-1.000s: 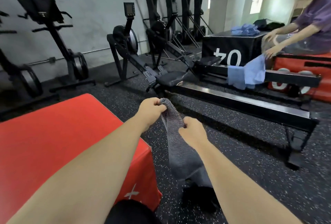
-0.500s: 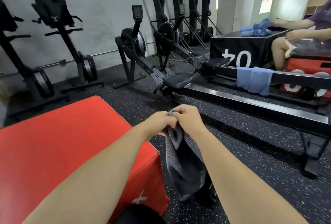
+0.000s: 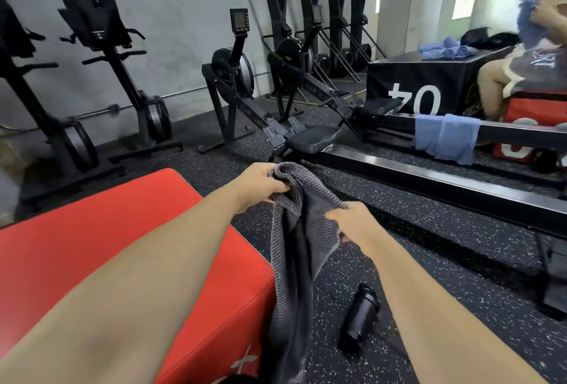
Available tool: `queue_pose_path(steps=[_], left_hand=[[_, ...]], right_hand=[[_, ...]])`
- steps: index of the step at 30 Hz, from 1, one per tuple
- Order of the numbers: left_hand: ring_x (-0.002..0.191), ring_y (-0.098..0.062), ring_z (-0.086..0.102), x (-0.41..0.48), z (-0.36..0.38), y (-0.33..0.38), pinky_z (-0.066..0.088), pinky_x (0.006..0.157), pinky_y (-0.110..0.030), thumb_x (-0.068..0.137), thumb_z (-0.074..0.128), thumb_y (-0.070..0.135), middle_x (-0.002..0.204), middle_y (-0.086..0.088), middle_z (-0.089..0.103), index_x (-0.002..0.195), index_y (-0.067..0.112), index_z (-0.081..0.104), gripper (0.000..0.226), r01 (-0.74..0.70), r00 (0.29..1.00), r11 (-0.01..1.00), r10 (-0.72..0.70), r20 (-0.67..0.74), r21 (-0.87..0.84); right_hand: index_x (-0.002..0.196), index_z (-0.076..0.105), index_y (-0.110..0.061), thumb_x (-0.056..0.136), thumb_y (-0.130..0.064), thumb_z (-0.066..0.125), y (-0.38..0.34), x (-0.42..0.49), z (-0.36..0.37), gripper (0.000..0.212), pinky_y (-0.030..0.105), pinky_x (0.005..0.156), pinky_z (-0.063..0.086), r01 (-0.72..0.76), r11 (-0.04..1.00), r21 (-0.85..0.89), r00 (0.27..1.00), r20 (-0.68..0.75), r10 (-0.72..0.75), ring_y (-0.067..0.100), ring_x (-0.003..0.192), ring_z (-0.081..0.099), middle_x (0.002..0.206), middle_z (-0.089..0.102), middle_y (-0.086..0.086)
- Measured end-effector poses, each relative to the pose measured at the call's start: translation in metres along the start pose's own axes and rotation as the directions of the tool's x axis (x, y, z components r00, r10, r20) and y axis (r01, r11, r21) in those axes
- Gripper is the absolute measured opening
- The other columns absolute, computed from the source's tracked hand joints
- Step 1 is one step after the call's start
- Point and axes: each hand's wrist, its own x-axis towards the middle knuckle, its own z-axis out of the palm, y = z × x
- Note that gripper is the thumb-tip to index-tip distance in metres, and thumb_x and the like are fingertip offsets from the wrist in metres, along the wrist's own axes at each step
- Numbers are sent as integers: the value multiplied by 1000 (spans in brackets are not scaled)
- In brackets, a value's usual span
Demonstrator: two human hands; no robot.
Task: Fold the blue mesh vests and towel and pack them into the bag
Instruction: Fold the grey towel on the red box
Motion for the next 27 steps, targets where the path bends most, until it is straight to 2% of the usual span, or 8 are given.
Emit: queue_pose_path(steps=[3,6,9,12,14,21,24,27], left_hand=[[85,-16,60,16,-12,-3,48,78,-32,86,67,6,96,-12,71,93,8,66,7,-60,998,927,46,47,370],[84,-26,61,37,-21,-4,42,68,-33,85,64,13,81,-7,59,67,15,54,20,-43,998,609,71,0,792],[96,-33,58,60,-29,-1,45,73,-40,91,52,11,94,-6,46,90,13,59,8,8,989,444,127,-72,896],[105,-33,53,84,-36,9,41,72,-41,98,47,19,108,-9,47,107,13,56,14,44,964,338,234,-129,940],[102,-33,57,97,-47,18,43,73,-40,101,46,23,109,-10,51,102,12,54,14,52,938,370,300,-173,927],[78,-18,49,98,-102,34,32,69,-23,101,48,20,79,2,54,88,9,54,18,39,756,851,317,-573,523],[77,-20,48,87,-122,32,27,60,-21,101,44,21,70,4,48,80,8,48,25,25,704,886,313,-638,463],[82,-20,48,58,-132,21,31,71,-27,102,45,23,81,0,53,90,10,50,18,42,682,899,293,-670,435]], right_hand=[[88,62,3,94,-7,56,-19,20,-4,13,29,58,36,70,976,208,990,-133,-43,19,61,48,78,56,13],[84,59,6,91,-6,55,-36,42,-2,15,33,64,34,154,946,285,968,-237,-86,20,69,47,74,53,11],[76,56,-4,90,-8,55,-47,61,-5,15,34,65,30,232,927,295,938,-319,-134,19,67,41,67,47,8],[79,55,6,88,-10,56,-58,73,-11,17,35,66,33,300,893,336,916,-364,-171,19,68,44,69,51,9],[84,56,10,87,-8,58,-69,77,-17,18,34,66,34,333,867,370,902,-392,-179,19,67,44,69,51,9],[68,44,-11,87,2,54,-103,58,-38,25,27,53,31,394,783,481,892,-404,-200,12,51,38,61,41,4],[71,51,-2,84,4,55,-108,48,-32,14,29,57,30,407,813,416,896,-353,-268,17,56,37,67,40,7],[72,55,8,74,-2,59,-102,40,-15,11,34,63,28,377,830,410,923,-242,-300,22,68,35,75,42,10]])
